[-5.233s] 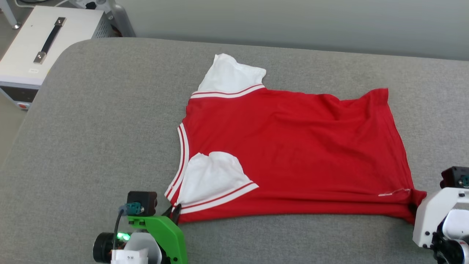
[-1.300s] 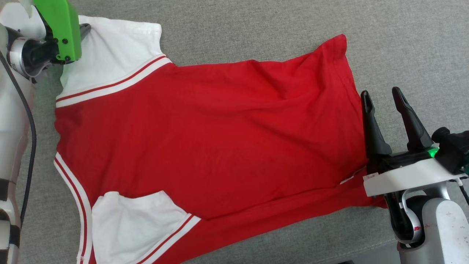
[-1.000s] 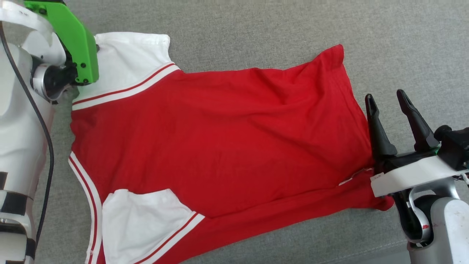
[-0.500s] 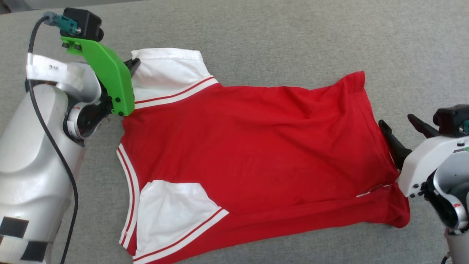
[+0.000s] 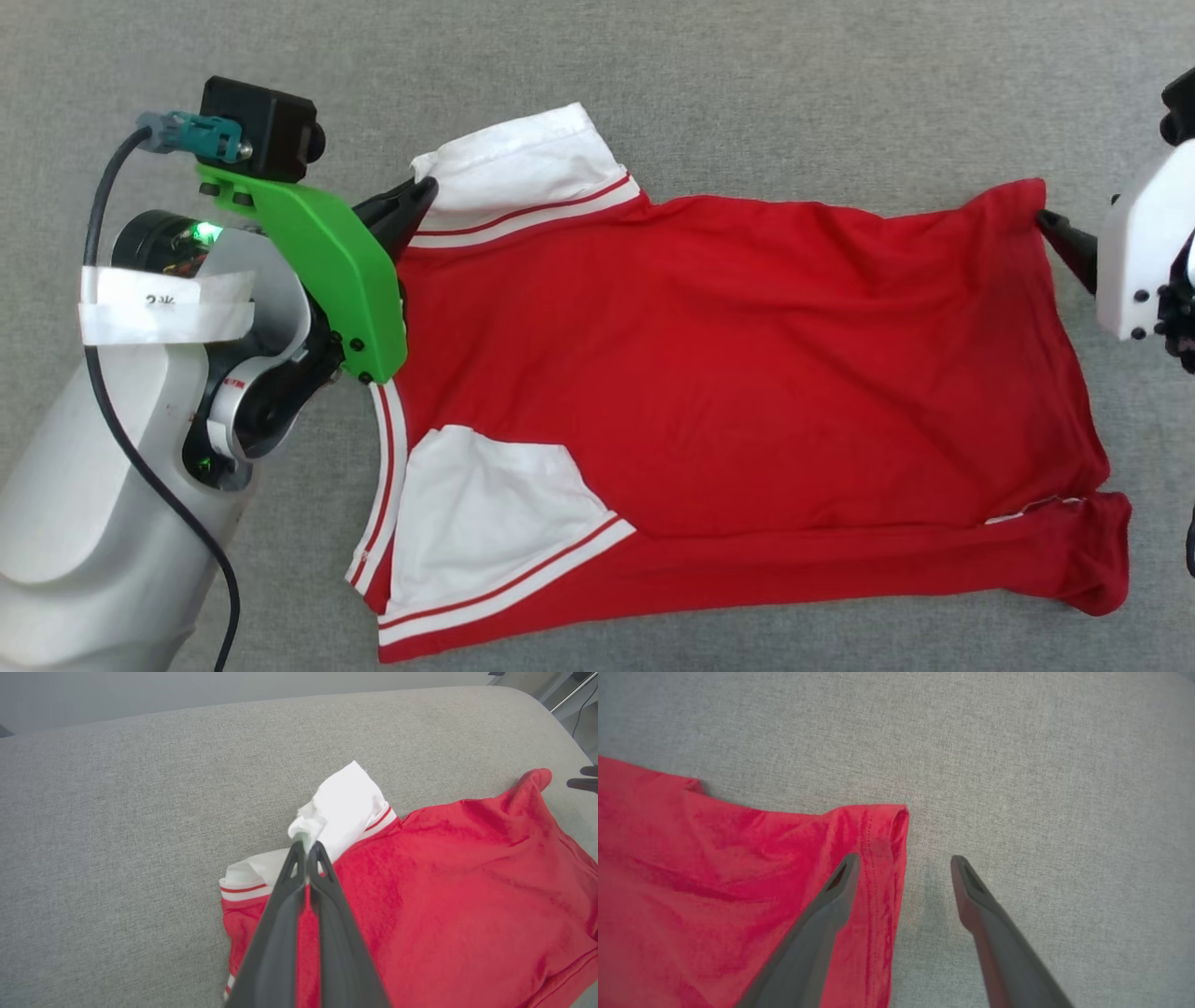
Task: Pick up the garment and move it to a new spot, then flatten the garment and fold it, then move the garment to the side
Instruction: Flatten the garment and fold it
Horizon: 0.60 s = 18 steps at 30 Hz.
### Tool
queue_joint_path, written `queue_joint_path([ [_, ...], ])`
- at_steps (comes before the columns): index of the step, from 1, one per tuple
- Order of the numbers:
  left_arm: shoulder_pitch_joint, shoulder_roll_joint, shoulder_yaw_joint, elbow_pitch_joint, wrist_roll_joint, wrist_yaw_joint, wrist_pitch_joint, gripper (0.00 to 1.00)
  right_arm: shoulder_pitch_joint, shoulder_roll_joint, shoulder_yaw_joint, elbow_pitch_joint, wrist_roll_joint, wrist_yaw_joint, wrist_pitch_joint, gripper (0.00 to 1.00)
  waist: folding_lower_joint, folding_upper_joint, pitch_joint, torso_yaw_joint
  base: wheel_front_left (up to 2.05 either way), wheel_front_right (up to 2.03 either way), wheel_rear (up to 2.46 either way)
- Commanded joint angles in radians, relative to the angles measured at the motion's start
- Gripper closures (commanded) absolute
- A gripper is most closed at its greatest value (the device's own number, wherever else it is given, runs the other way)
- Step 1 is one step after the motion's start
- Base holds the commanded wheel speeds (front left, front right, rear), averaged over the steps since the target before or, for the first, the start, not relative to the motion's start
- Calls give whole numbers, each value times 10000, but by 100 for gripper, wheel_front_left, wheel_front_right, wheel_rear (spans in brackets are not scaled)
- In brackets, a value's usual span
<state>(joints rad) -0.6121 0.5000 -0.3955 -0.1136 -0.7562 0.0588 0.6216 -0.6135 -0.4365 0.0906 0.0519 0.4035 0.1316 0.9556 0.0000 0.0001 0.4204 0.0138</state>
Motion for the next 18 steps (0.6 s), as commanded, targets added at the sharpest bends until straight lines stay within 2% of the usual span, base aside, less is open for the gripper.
queue_joint_path([
  [1,181,41,11,-188,56,76,0,100,-283,19,88,230,-31,-9,120,0,0,-1,347,343,0,0,0],
  [12,203,-56,-143,-748,217,99,-223,100,-1072,-168,690,1894,-164,-9,162,0,0,-1,783,753,0,0,0],
  [18,205,-75,-180,-524,230,-5,-409,100,-834,-449,1611,2300,123,-9,-98,0,0,-1,959,807,0,0,0],
])
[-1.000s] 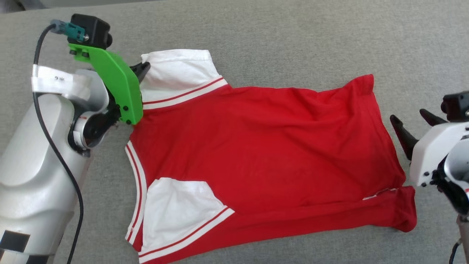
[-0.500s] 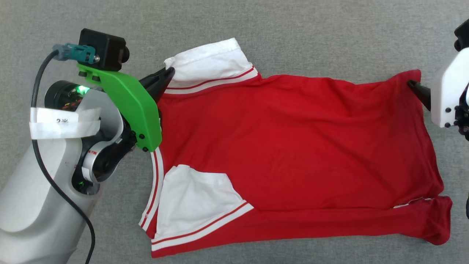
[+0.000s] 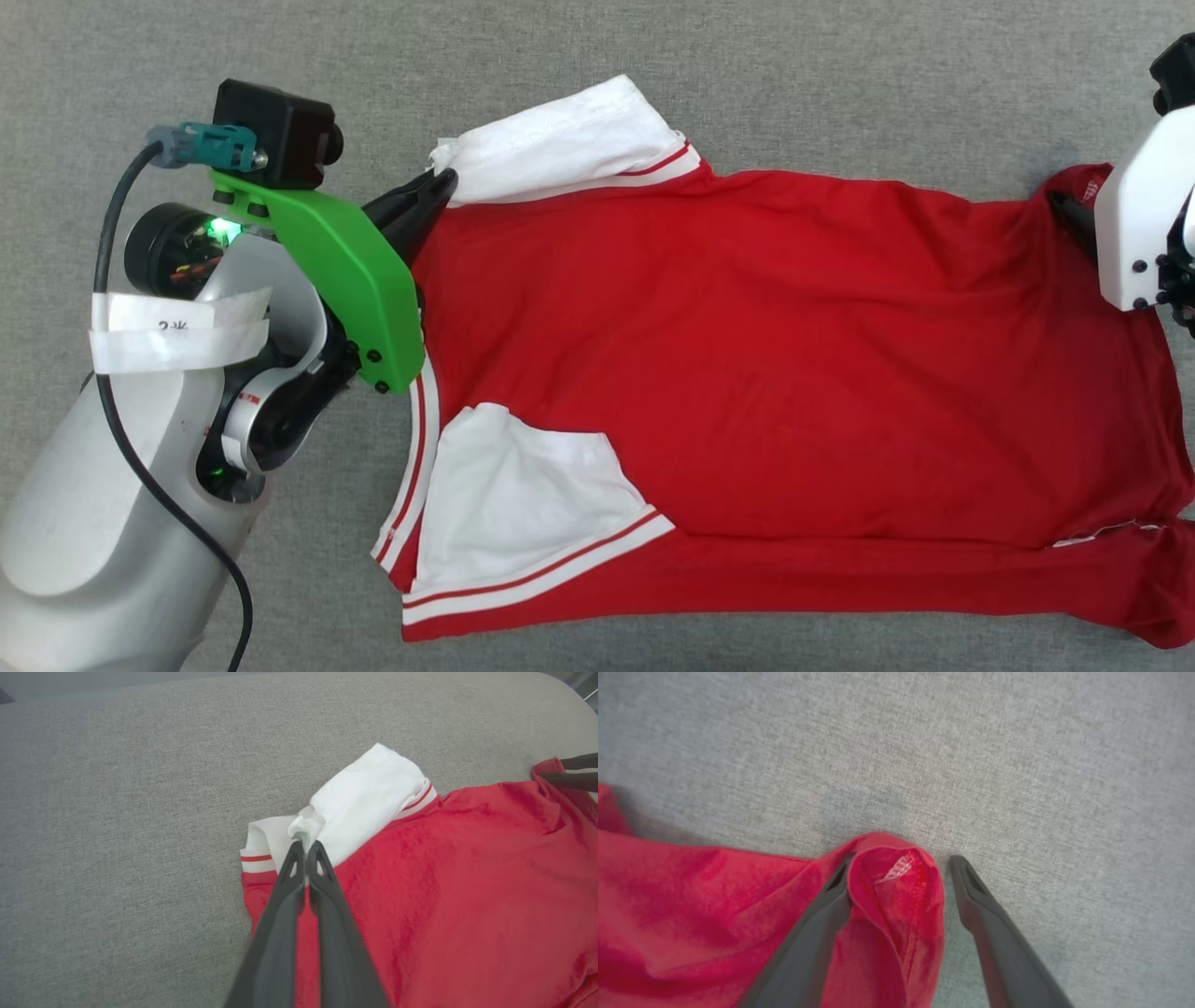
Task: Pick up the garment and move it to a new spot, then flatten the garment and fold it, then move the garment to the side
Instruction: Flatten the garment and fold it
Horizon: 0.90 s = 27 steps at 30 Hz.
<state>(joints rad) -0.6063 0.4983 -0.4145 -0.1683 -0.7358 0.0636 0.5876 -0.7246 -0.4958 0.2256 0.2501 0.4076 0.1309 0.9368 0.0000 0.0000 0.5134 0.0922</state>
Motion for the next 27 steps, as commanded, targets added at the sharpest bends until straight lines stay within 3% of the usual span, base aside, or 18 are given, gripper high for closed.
queue_joint_path([
  [1,150,-56,13,70,23,-62,-94,100,340,114,368,366,190,-2,99,0,0,0,35,26,0,0,0],
  [2,151,-48,22,132,26,-70,-125,100,413,71,500,410,326,-2,115,9,0,0,39,27,0,0,0],
  [3,149,-45,31,184,33,-72,-156,100,465,26,587,445,435,-2,119,61,0,0,33,29,0,0,0],
  [4,147,-45,57,261,39,-65,-211,100,520,-27,673,475,557,-2,101,100,0,0,13,27,0,0,0],
  [11,190,-54,210,837,36,-108,-633,100,600,-269,567,666,867,-2,-585,100,0,0,-346,-45,0,0,0],
  [27,894,-152,339,1525,-102,10,-1298,100,1362,-158,-873,1049,1375,-2,-3818,100,0,0,-1762,-190,0,0,0],
])
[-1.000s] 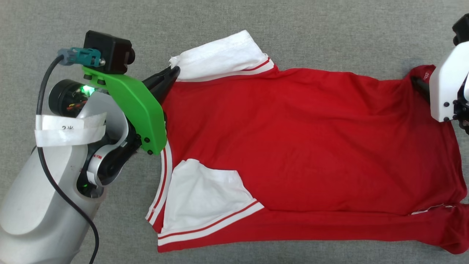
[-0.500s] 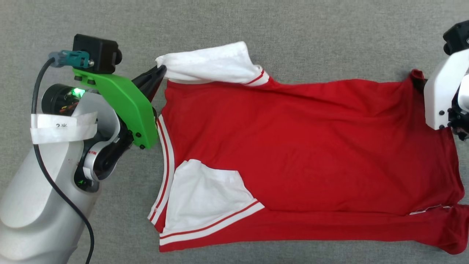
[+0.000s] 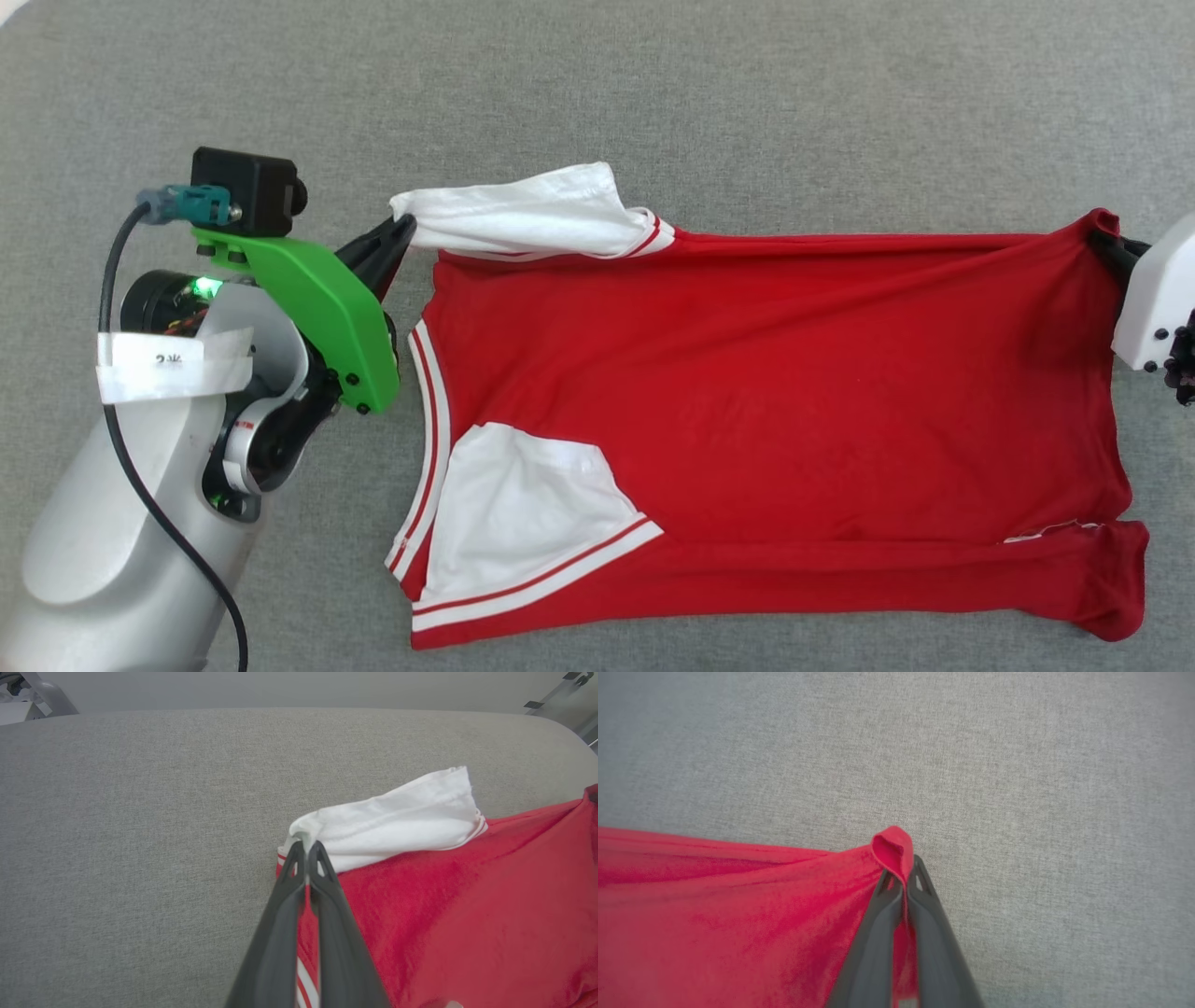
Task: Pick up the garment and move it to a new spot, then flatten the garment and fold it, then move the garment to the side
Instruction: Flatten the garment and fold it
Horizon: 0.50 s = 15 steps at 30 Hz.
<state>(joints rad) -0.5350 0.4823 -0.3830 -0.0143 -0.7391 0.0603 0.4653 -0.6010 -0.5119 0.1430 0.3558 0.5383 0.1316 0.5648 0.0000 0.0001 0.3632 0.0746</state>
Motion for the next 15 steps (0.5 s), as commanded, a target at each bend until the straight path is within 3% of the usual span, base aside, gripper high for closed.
queue_joint_path([
  [1,261,9,29,-52,-81,67,-94,100,206,11,-72,-43,158,-9,-280,100,0,-1,-337,-9,0,0,0],
  [15,2381,180,-218,-988,-389,440,-66,100,2544,-671,302,-747,1349,-9,-2396,100,0,-1,-1540,350,0,0,0],
])
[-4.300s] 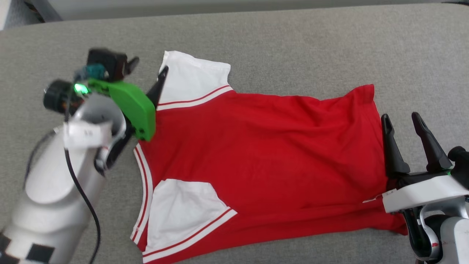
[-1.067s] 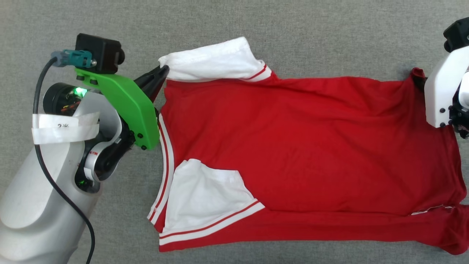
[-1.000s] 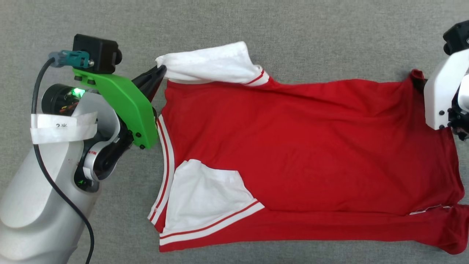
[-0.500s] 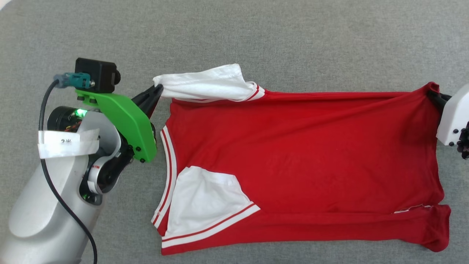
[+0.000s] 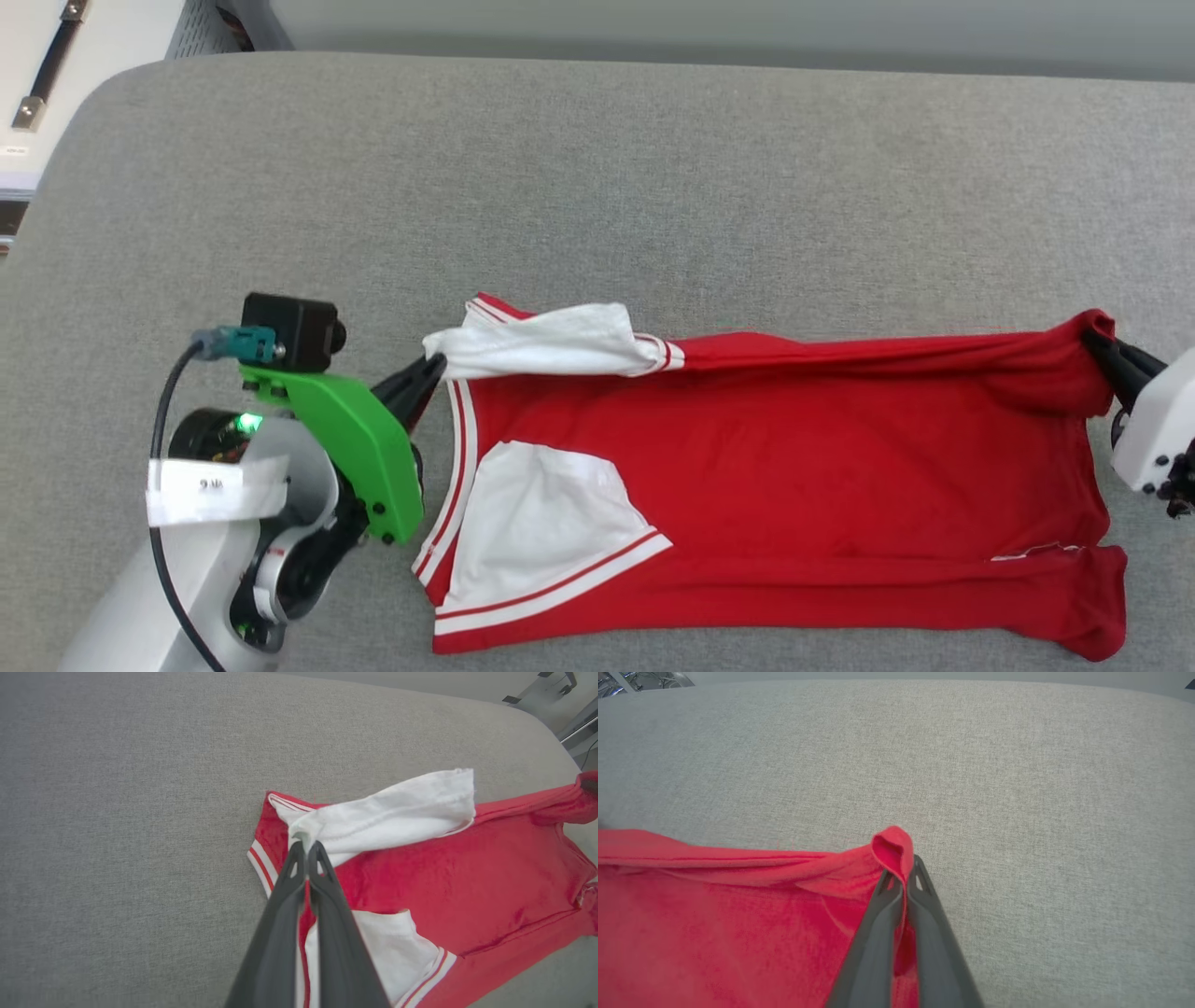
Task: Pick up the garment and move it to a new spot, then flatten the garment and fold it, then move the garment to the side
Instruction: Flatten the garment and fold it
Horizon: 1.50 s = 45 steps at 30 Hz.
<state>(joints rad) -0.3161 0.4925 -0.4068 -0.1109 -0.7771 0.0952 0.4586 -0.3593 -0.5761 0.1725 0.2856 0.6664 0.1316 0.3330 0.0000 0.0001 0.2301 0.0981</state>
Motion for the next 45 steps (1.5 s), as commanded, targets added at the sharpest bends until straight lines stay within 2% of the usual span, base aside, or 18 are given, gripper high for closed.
queue_joint_path([
  [1,369,115,4,-70,-12,144,13,100,286,-44,6,-84,158,-9,-151,100,0,-1,-254,121,0,0,0],
  [9,1747,299,-462,-282,-40,297,202,100,1683,-511,453,-589,566,-9,-551,100,0,-1,-712,227,0,0,0],
  [16,2515,422,-813,-167,-9,425,382,100,2750,-1032,710,-1116,778,-9,-473,100,0,-1,-988,233,0,0,0],
  [24,2503,341,-1344,581,372,266,374,100,3267,-1512,1264,-1439,145,-9,-452,100,0,-1,-921,122,0,0,0],
  [31,2191,77,-1681,1402,567,-14,210,100,3092,-1459,1563,-1290,-302,-9,-493,100,0,-1,-617,48,0,0,0],
  [32,2139,44,-1730,1524,601,-53,189,100,3062,-1439,1625,-1235,-358,-9,-466,78,0,-1,-582,46,0,0,0],
  [33,2100,19,-1761,1613,622,-79,174,100,3036,-1404,1644,-1182,-381,-9,-461,50,0,-1,-560,44,0,0,0],
  [34,2055,-5,-1805,1720,649,-111,169,100,2998,-1350,1678,-1141,-384,-9,-462,0,0,-1,-535,46,0,0,0],
  [35,2024,-25,-1830,1795,660,-131,163,76,2970,-1312,1710,-1120,-372,-9,-460,0,0,-1,-516,49,0,0,0],
  [36,1983,-34,-1866,1881,706,-148,140,13,2942,-1269,1749,-1088,-332,-9,-423,0,0,-1,-501,50,0,0,0],
  [37,1956,-42,-1885,1950,745,-153,106,0,2919,-1249,1794,-1076,-320,-9,-391,0,0,-1,-501,50,0,0,0],
  [45,1915,-247,-1858,2309,760,-174,-372,0,2899,-1130,1941,-1136,190,-9,111,0,0,-1,-998,0,0,0,0],
])
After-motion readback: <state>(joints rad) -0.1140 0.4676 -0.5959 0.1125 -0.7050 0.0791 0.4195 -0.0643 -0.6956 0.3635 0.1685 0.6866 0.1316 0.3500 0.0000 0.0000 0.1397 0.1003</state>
